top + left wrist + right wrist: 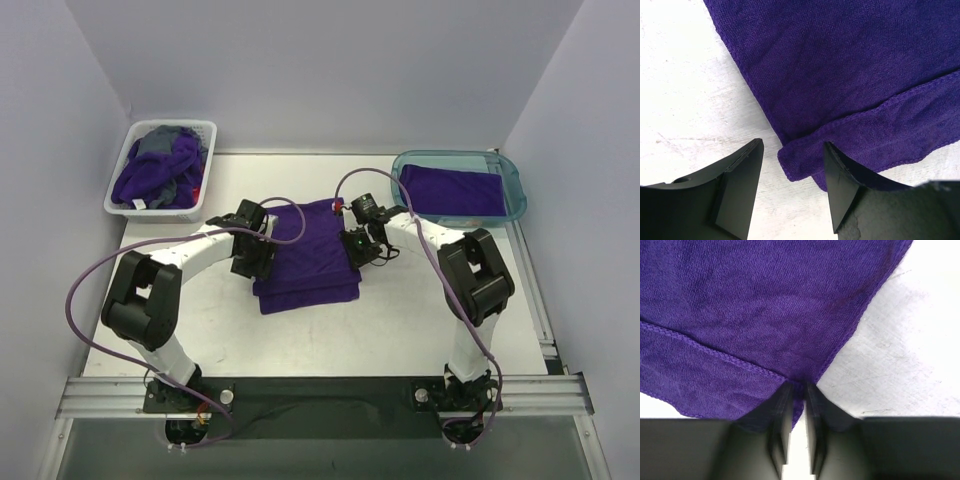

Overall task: Fold and stack the towels
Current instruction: Fold the towel

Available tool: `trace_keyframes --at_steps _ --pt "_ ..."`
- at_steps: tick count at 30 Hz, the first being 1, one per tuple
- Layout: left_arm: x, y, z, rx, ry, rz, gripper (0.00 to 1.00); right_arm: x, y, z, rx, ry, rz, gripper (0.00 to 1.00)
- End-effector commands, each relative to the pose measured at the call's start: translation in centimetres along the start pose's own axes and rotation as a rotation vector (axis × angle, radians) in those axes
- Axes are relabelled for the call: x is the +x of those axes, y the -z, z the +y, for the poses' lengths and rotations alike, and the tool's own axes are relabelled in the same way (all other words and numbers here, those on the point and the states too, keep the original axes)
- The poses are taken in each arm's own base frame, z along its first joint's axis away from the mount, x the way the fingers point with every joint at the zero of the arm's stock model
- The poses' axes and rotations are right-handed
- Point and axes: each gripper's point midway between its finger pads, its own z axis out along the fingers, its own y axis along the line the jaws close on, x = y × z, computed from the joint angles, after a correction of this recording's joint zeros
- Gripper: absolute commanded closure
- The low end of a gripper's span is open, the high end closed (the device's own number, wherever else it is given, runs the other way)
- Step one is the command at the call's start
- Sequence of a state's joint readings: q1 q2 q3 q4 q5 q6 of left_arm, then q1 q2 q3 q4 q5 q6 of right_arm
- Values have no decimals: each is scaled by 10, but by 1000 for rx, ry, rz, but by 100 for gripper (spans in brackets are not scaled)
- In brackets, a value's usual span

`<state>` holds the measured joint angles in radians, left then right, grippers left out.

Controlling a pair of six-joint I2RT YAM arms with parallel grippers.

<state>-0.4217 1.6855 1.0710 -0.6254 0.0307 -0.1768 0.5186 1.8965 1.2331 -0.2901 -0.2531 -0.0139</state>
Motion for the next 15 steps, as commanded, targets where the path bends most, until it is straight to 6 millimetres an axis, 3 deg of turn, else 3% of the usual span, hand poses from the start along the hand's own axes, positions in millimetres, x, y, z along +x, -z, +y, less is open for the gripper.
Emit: trace_keyframes --at_steps 1,6,15 --pt "-3 2 -1 16 -4 -4 39 1 11 5 -20 10 11 85" --pt "-7 8 -4 26 -1 -26 39 5 17 8 -34 20 8 99" --pt "-6 24 -7 46 29 -70 39 12 36 15 -45 61 -22 100"
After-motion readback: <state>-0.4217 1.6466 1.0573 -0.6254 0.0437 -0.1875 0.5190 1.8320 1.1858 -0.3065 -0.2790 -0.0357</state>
